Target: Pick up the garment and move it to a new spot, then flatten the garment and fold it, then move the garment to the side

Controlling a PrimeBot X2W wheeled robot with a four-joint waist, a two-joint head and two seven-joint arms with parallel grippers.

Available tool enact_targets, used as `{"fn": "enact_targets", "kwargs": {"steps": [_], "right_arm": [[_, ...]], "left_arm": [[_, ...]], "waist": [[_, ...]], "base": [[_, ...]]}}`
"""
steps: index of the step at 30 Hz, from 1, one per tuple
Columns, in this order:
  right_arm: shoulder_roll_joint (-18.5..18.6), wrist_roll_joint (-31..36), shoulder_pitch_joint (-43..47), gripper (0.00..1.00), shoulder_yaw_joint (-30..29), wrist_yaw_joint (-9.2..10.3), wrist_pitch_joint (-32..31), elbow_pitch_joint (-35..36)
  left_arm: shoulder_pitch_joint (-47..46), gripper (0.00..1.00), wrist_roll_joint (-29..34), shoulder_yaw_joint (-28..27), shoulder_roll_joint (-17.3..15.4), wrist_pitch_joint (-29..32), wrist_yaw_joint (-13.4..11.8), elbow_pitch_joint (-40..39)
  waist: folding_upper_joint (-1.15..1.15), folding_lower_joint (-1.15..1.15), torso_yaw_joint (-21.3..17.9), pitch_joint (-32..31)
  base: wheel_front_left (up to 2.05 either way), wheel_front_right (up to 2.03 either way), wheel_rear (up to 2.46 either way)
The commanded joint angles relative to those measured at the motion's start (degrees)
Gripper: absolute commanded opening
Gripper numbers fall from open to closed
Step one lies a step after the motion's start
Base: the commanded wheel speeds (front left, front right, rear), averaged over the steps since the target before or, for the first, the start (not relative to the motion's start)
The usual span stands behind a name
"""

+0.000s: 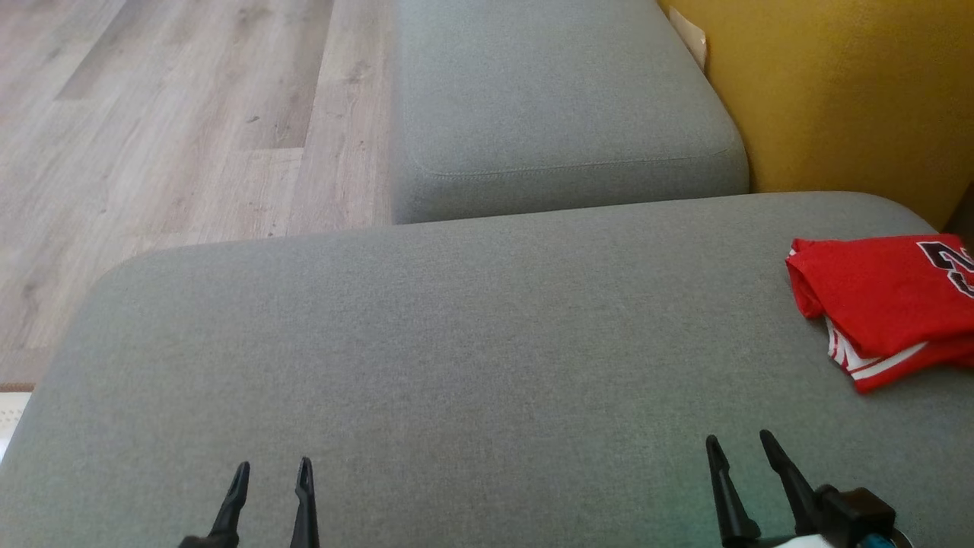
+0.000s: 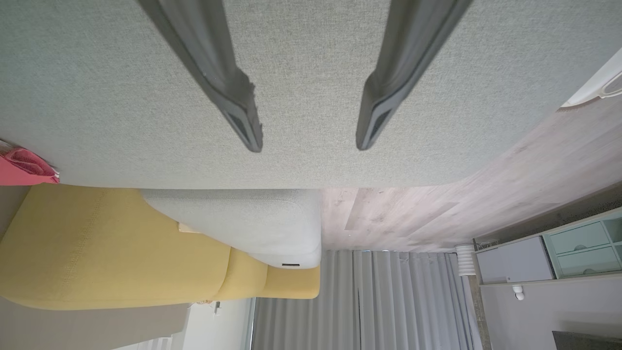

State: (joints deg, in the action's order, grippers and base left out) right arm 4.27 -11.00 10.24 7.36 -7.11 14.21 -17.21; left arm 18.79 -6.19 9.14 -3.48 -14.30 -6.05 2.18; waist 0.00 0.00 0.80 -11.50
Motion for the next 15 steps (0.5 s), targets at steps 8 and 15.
{"fn": "enact_targets", "kwargs": {"steps": [8,15], "right_arm": [[-0.2,0.0,0.0,0.00,0.1,0.00,0.0,-0.8],[-0.2,-2.5,0.0,0.00,-0.3,0.03,-0.8,-3.1]], "left_arm": [[0.1,0.00,0.0,-0.1,0.0,0.0,-0.1,0.6],[0.3,0.00,-2.8,0.0,0.0,0.5,0.2,2.9]], "waist": [[0.00,0.00,-0.4,-0.3],[0.00,0.00,-0.4,0.1]], "base": [[0.00,0.00,0.00],[0.00,0.00,0.00]]}}
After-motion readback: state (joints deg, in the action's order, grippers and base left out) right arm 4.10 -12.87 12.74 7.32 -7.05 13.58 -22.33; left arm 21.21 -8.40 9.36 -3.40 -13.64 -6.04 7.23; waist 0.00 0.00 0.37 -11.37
